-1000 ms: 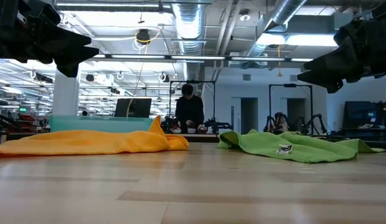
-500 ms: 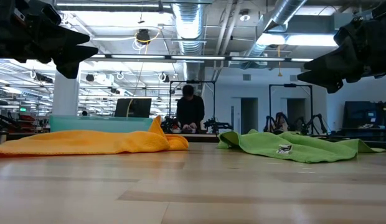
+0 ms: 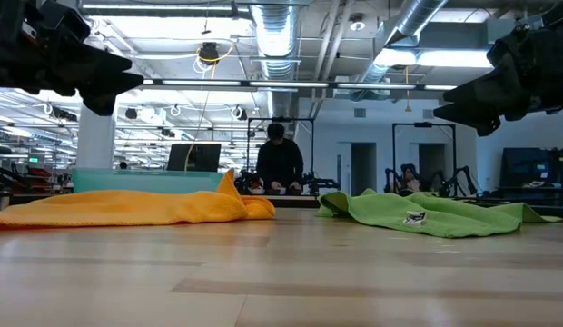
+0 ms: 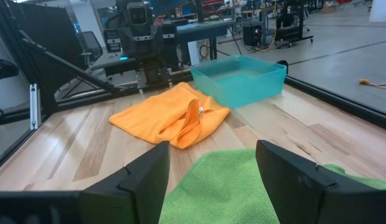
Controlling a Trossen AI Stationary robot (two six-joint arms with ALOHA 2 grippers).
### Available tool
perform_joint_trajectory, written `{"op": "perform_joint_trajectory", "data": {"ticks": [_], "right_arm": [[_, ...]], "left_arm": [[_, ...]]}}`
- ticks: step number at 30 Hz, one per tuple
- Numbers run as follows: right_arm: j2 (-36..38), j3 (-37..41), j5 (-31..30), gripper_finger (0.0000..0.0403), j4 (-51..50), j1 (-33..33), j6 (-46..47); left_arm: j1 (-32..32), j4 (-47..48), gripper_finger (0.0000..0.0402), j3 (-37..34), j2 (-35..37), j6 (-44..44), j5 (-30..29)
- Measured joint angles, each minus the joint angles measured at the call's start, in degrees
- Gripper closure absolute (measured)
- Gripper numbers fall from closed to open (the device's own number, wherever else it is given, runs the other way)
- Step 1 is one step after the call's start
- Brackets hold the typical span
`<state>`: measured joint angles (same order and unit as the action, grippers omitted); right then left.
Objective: Roll microfiber towels into tight, uniform cylinder then place into a basket
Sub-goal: Roll the yellow microfiber cloth
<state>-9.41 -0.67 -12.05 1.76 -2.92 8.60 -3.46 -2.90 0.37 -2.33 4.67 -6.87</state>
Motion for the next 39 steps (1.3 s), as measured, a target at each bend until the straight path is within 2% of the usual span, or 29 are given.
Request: {"op": "perform_joint_trajectory", "data": {"ticks": [8,11,15,19,24,28,34,39], "right_arm": [[0.0,0.01,0.01,0.0143,0.0,-0.01,0.0],[0.0,0.02,0.0,0.0143,0.0,-0.02,0.0],[0.0,0.01,0.01,0.0143,0.01,-0.02,0.0],[0.0,0.0,-0.01,0.0143,0.01,0.0,0.0],[0.0,0.0,0.01,0.0143,0.02,0.0,0.0],[0.0,0.0,0.01,0.0143,0.01,-0.01,0.0],[0.0,0.0,0.0,0.0143,0.01,-0.02,0.0],[-0.01,0.02,0.01,0.0143,0.02,-0.01,0.0]], "left_arm": [[0.0,-1.81,0.0233,0.01,-0.02,-6.76,-0.47],[0.0,-1.64,0.0233,0.0,-0.07,-7.89,-4.01],[0.02,-1.16,0.0233,0.01,-0.09,-7.2,-8.62],[0.0,-1.14,0.0226,0.01,-1.32,-6.5,-8.64],[0.01,-1.87,0.0196,0.01,-3.76,-2.98,-8.78],[0.0,-8.7,0.0183,0.01,-4.92,-1.0,-8.85],[-0.03,-23.61,0.0189,0.2,-7.53,-4.01,-7.91],[-0.02,-23.41,0.0195,6.65,-13.77,-9.45,-7.4]]}}
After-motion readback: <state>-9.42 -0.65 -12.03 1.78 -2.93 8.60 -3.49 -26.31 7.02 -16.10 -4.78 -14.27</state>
